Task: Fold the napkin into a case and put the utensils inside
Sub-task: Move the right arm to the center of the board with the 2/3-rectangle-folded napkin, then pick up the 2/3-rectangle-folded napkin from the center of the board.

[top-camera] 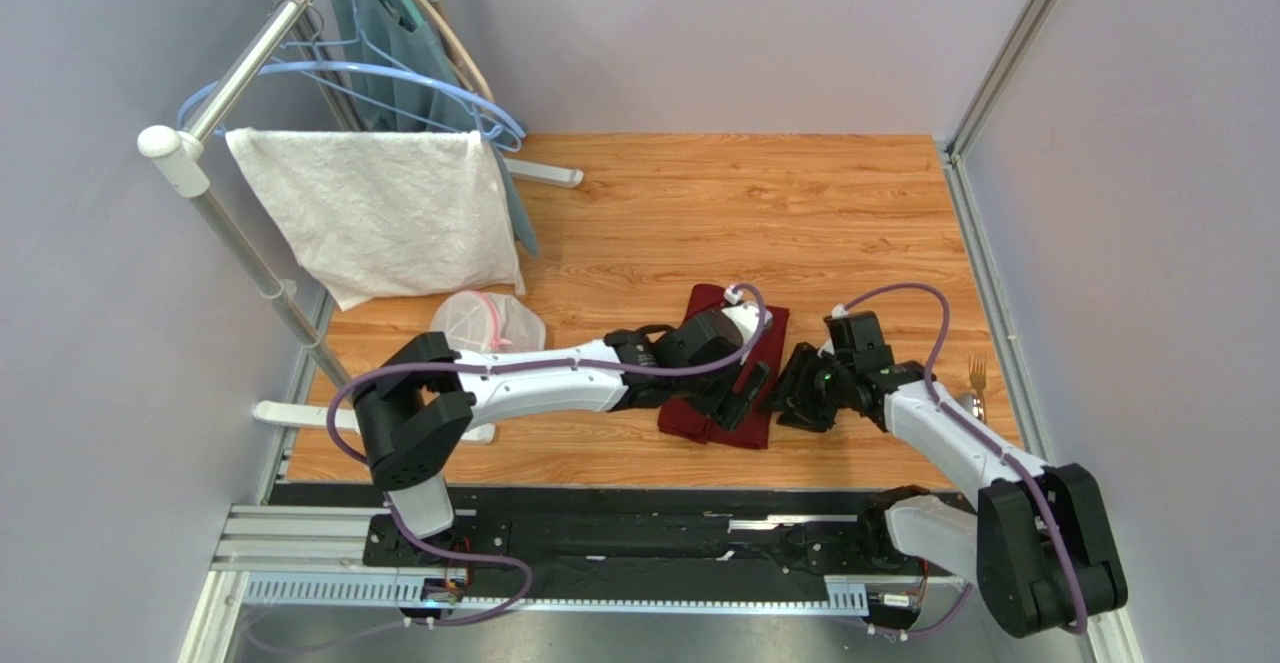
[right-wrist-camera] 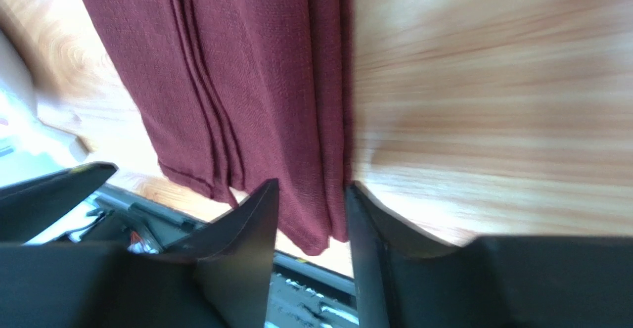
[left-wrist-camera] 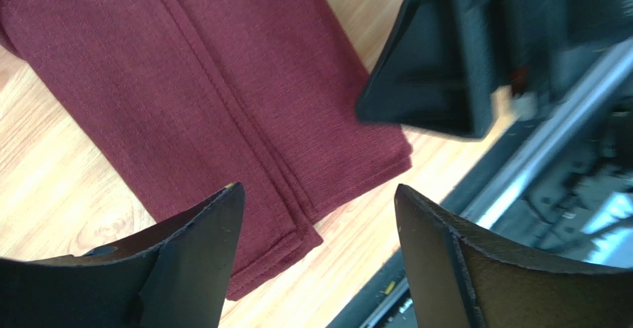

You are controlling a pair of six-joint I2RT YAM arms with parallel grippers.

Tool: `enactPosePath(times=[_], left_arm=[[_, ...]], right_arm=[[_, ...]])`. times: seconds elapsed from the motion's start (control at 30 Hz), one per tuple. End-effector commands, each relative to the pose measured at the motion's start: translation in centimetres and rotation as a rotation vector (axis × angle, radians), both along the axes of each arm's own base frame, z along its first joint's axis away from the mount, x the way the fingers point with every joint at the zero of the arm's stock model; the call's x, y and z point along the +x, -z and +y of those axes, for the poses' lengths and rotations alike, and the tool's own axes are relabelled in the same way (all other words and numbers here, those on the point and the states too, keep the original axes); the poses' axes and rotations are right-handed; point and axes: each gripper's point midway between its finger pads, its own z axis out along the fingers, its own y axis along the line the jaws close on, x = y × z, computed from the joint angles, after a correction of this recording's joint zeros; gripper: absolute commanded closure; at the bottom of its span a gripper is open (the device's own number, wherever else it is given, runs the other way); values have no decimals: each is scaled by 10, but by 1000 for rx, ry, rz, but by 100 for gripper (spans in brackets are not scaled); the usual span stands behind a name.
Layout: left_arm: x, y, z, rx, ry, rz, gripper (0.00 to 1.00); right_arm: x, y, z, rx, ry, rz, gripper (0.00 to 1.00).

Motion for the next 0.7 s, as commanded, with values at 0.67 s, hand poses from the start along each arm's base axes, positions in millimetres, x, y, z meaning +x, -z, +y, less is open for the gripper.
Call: enactPosePath(times=[0.67], left_arm=[[-19, 56, -62, 313, -68, -118, 30]], right_arm=[[57, -49, -97, -154, 280, -81, 29]])
